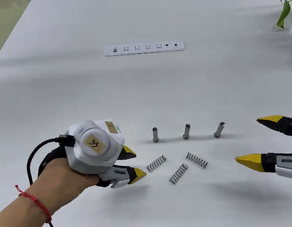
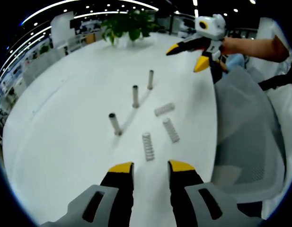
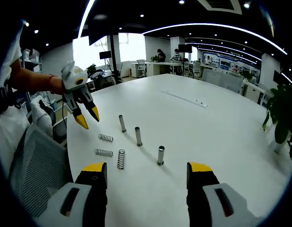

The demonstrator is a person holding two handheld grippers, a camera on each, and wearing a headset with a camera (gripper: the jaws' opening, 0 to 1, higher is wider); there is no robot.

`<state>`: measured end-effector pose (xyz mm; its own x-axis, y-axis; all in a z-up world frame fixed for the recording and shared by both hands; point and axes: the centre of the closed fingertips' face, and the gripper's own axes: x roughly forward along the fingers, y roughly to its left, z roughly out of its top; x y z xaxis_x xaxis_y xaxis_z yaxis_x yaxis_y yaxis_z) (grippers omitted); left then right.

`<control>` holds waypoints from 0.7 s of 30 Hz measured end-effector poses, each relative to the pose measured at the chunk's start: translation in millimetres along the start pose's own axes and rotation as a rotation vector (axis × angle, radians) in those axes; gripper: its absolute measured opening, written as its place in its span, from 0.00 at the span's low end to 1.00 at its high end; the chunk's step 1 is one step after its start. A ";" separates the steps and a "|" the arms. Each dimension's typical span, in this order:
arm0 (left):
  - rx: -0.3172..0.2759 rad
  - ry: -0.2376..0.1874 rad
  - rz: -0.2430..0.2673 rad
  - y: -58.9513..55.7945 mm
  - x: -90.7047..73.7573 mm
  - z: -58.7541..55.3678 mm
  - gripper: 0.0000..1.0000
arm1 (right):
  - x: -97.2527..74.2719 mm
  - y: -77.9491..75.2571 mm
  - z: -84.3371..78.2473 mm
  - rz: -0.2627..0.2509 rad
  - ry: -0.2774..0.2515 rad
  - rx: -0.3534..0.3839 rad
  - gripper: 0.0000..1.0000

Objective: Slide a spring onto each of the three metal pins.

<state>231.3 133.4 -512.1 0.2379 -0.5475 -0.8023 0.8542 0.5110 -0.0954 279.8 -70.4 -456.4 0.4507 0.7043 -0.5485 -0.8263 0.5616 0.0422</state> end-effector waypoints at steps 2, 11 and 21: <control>-0.006 0.008 -0.008 -1.3 4.7 -0.4 0.27 | -0.6 -0.5 -0.2 -0.002 -0.002 0.001 0.69; -0.029 0.045 -0.007 0.5 25.2 -1.7 0.24 | -2.1 1.2 -3.1 0.002 -0.002 0.010 0.69; -0.032 0.078 0.000 2.3 38.0 -5.4 0.20 | -3.0 0.9 -4.2 -0.003 0.001 0.012 0.68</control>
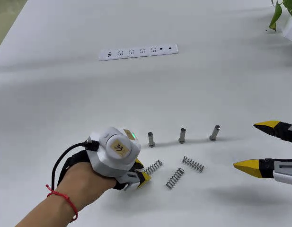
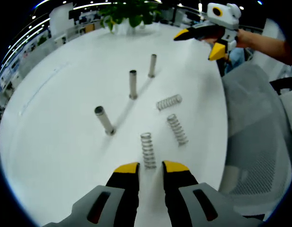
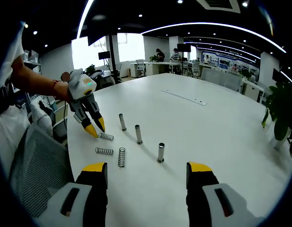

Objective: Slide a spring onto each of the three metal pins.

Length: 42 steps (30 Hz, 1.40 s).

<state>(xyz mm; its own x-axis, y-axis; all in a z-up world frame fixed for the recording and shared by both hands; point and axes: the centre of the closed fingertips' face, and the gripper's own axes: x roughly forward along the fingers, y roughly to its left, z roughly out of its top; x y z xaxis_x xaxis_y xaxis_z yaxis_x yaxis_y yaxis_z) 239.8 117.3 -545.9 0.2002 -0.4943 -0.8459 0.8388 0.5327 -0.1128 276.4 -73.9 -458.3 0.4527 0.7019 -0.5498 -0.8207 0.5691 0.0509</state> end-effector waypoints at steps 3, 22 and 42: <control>0.005 0.012 0.001 0.4 1.6 -2.2 0.19 | -0.1 0.3 -0.5 0.000 0.001 -0.001 0.68; -0.012 0.015 0.020 1.4 3.7 -5.0 0.11 | -0.9 4.1 -2.9 -0.001 0.006 0.001 0.67; -0.116 -0.070 0.004 -1.9 -5.8 -5.4 0.10 | 5.2 15.6 3.3 0.029 0.010 -0.015 0.65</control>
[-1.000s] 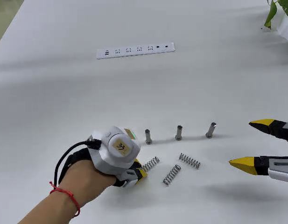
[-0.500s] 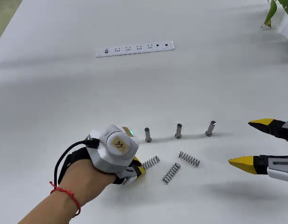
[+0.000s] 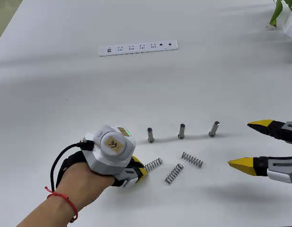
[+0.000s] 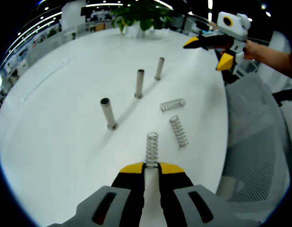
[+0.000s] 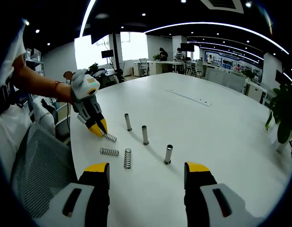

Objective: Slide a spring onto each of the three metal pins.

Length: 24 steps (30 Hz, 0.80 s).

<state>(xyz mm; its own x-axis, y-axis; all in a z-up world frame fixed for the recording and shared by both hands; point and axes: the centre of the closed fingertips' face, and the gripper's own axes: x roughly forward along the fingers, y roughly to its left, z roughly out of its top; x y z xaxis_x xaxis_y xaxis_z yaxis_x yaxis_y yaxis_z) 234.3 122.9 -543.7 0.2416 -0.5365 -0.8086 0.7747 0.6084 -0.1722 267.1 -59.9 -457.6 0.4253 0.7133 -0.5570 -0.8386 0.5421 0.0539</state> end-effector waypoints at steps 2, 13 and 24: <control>-0.002 0.000 0.001 -0.2 -0.5 -1.7 0.10 | 0.6 1.1 0.3 0.003 0.000 -0.003 0.64; -0.048 -0.059 -0.004 -4.1 -13.1 1.6 0.10 | 4.5 12.0 12.9 0.029 -0.014 -0.009 0.62; -0.064 -0.259 -0.002 -13.3 -44.8 39.2 0.10 | 1.1 26.1 50.7 0.078 -0.104 0.065 0.56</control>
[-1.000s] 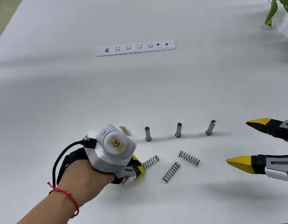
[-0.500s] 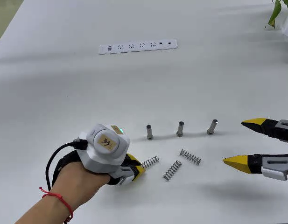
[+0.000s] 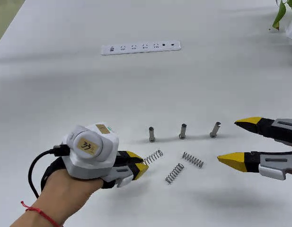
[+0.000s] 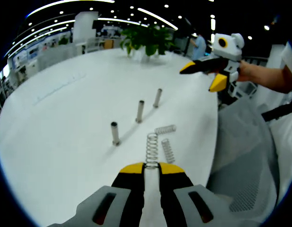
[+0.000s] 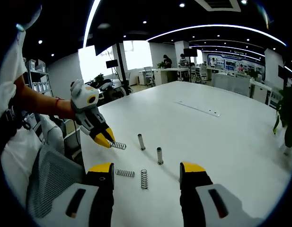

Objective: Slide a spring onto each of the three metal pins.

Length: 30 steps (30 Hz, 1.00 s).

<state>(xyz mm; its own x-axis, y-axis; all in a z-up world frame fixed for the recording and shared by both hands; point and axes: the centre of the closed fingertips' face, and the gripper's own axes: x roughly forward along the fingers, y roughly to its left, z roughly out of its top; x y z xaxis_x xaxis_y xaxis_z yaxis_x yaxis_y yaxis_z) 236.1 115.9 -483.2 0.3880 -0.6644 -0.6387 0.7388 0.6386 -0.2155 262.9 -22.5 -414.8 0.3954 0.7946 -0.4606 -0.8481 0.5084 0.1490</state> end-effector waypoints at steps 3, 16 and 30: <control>-0.012 -0.082 -0.004 -4.6 -8.6 18.5 0.10 | 0.6 8.2 18.8 0.026 -0.046 0.040 0.53; -0.056 -0.424 -0.074 -35.4 -40.6 102.5 0.10 | 10.1 37.1 84.2 0.152 -0.271 0.356 0.33; -0.034 -0.512 -0.122 -56.8 -48.4 129.9 0.10 | 15.0 39.8 105.1 0.204 -0.366 0.520 0.22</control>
<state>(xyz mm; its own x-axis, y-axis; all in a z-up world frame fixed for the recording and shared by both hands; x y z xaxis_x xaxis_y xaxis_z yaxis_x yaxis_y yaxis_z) 246.9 61.3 -344.1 0.5264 -0.8338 -0.1666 0.7804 0.5516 -0.2946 272.1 44.6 -323.8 0.4165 0.9068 -0.0654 -0.6747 0.3565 0.6463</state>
